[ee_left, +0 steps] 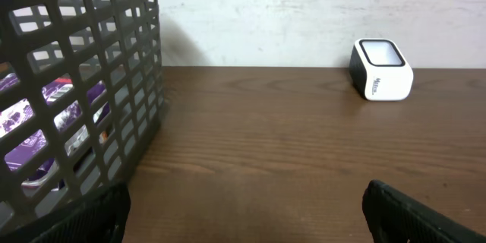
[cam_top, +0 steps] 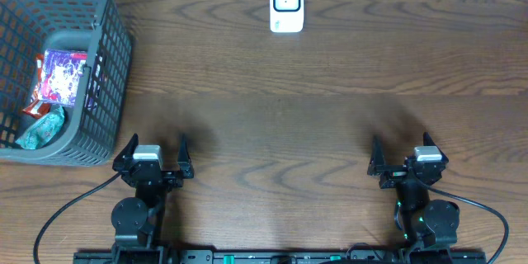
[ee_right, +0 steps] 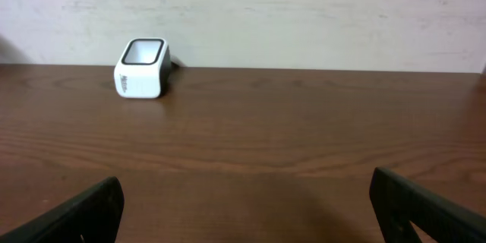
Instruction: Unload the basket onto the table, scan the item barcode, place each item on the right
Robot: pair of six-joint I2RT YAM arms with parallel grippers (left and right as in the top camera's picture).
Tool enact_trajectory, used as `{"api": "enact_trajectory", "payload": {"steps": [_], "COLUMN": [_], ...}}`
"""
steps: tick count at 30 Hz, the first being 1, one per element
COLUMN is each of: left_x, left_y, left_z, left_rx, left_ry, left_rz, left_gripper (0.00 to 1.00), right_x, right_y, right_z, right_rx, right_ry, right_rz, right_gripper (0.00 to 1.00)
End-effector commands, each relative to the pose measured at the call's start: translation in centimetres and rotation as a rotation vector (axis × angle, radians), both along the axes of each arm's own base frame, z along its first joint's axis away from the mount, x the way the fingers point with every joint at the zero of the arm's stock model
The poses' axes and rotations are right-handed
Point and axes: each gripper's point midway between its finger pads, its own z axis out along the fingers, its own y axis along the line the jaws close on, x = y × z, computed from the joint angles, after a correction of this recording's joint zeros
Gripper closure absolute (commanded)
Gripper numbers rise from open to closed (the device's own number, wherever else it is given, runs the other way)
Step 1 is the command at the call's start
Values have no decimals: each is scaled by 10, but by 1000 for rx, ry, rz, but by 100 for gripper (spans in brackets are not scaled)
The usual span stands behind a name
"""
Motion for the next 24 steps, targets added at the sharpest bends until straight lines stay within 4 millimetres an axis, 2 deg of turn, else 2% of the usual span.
{"api": "enact_trajectory", "payload": {"steps": [1, 18, 19, 22, 23, 24], "left_x": [-1, -1, -1, -14, -19, -19], "left_y": [2, 1, -7, -63, -74, -77], "left_z": [-15, -14, -12, -7, -6, -1], "left_rx": [-4, -10, -58, -437, -525, -604], "left_ry": [48, 44, 36, 111, 142, 148], "left_rz": [8, 4, -35, -326, -383, -393], "left_gripper": [2, 2, 2, 2, 2, 2], "right_x": [0, 0, 0, 0, 0, 0], "right_y": [0, 0, 0, 0, 0, 0], "right_z": [-1, -1, -1, -1, -1, -1], "right_rx": [-11, -11, -11, -11, -11, -11], "right_ry": [1, 1, 1, 1, 1, 1], "right_rz": [0, 0, 0, 0, 0, 0], "right_gripper": [1, 1, 1, 1, 1, 1]}}
